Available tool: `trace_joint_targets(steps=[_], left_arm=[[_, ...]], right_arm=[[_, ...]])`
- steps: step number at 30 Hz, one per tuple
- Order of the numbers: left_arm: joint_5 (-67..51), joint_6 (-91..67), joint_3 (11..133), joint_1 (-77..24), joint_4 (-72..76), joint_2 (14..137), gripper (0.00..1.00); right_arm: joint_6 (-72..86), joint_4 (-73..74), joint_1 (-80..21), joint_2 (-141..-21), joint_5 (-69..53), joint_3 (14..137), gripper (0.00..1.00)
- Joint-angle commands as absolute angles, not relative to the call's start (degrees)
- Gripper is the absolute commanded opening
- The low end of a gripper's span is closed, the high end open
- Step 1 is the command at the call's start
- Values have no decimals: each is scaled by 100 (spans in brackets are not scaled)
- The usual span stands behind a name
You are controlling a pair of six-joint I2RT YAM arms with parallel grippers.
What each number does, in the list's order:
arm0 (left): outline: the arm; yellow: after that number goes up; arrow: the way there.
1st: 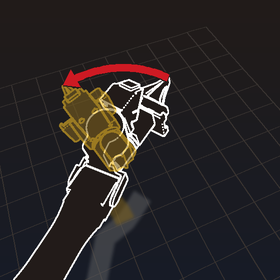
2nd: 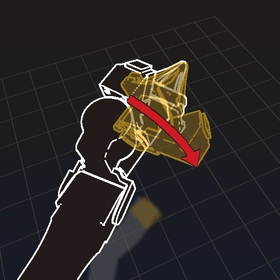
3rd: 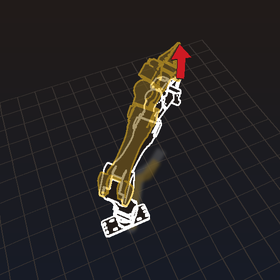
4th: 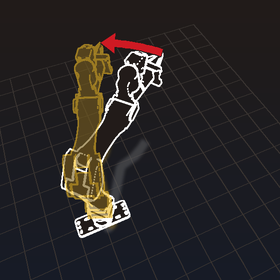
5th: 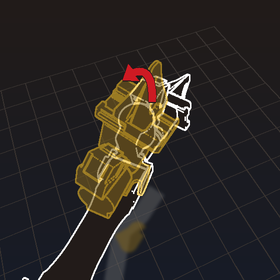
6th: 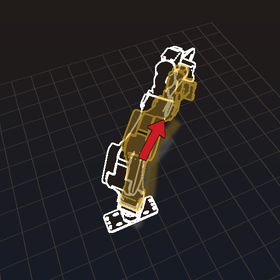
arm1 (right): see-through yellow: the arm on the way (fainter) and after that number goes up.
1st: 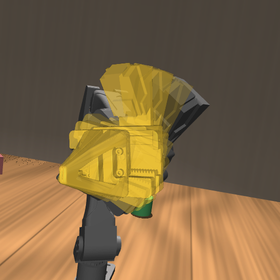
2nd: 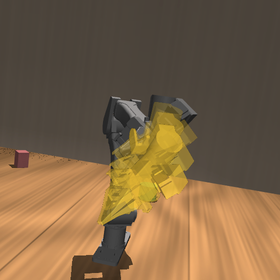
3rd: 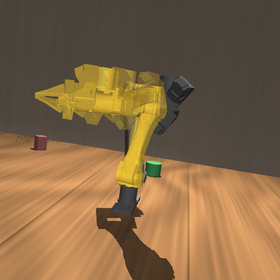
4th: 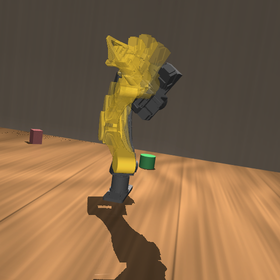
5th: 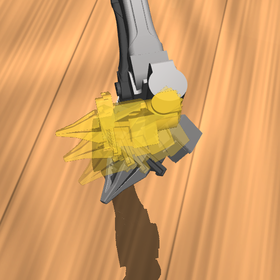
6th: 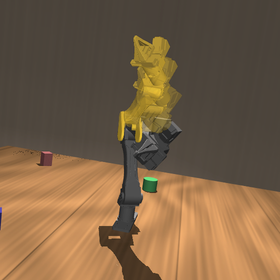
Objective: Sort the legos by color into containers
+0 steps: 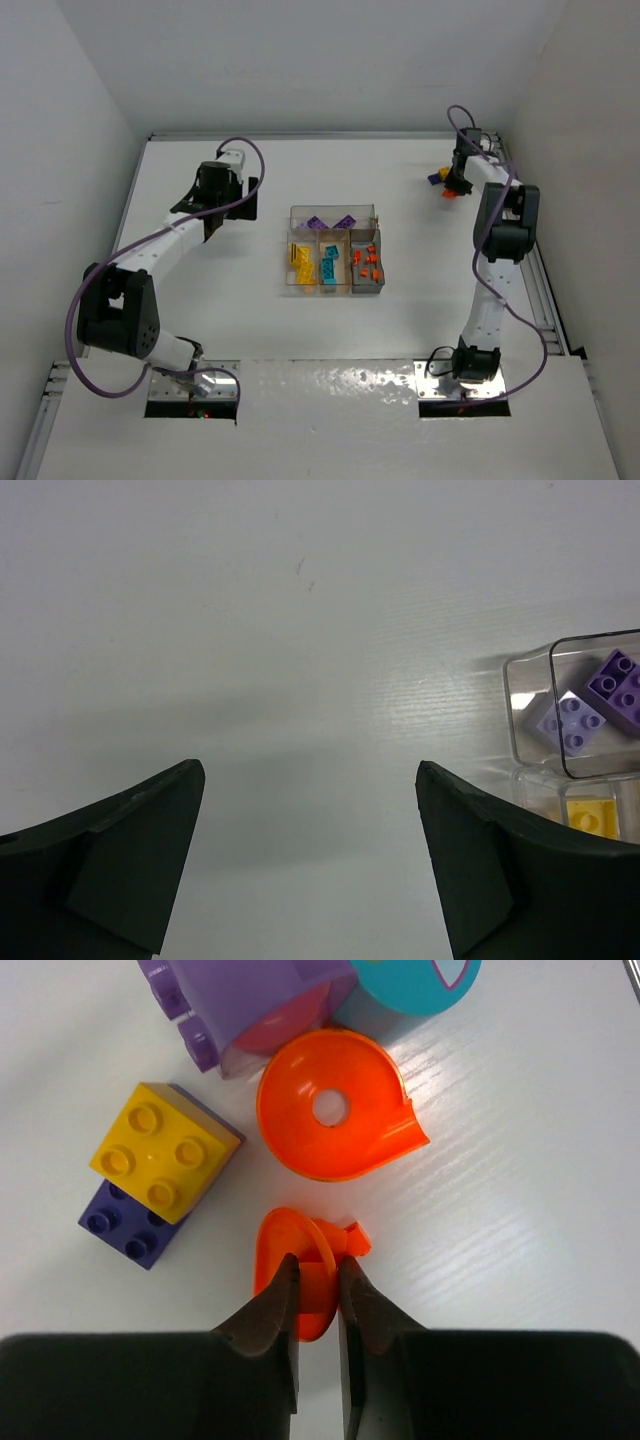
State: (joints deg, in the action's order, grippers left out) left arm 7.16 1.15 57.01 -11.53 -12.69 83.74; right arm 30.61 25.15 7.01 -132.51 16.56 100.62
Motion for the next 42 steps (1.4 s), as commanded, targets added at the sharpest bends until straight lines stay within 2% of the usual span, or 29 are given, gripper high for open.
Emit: trace_joint_targets(steps=[1, 10, 15, 19, 24, 30, 35, 37, 38, 41, 42], left_arm=[[493, 79, 5845, -1090, -1107, 8332, 85], [439, 70, 5766, -1090, -1055, 8209, 84], [510, 53, 5573, -1081, -906, 8060, 84], [597, -202, 5274, -1055, -747, 7902, 84], [536, -325, 4887, -1020, -528, 7638, 84], [334, -404, 4553, -1020, -326, 7392, 84], [325, -466, 4333, -1020, -229, 7146, 84], [325, -475, 4298, -1020, -246, 7049, 84], [325, -466, 4263, -1020, -263, 7023, 84], [351, -422, 4219, -1020, -316, 6917, 84], [369, -413, 4219, -1020, -334, 6891, 84]], right_arm=[[2699, 2778, 703, -12850, 1696, 9906, 2], [1750, 2321, 352, -11920, 1328, 9108, 0], [969, 1785, -455, -10470, 1109, 7991, 0], [931, 1626, -834, -9503, 424, 6876, 0], [1177, 1363, -1351, -8352, -982, 5934, 0], [1353, 1582, -2116, -7937, -1309, 5546, 0], [1730, 1617, -2522, -8226, -1056, 5361, 0], [1836, 1626, -2601, -8366, -967, 5475, 14], [1863, 1635, -2628, -8506, -1010, 5519, 28], [1837, 1828, -2646, -8753, -1011, 5826, 39], [1811, 1924, -2637, -8780, -976, 5871, 40]])
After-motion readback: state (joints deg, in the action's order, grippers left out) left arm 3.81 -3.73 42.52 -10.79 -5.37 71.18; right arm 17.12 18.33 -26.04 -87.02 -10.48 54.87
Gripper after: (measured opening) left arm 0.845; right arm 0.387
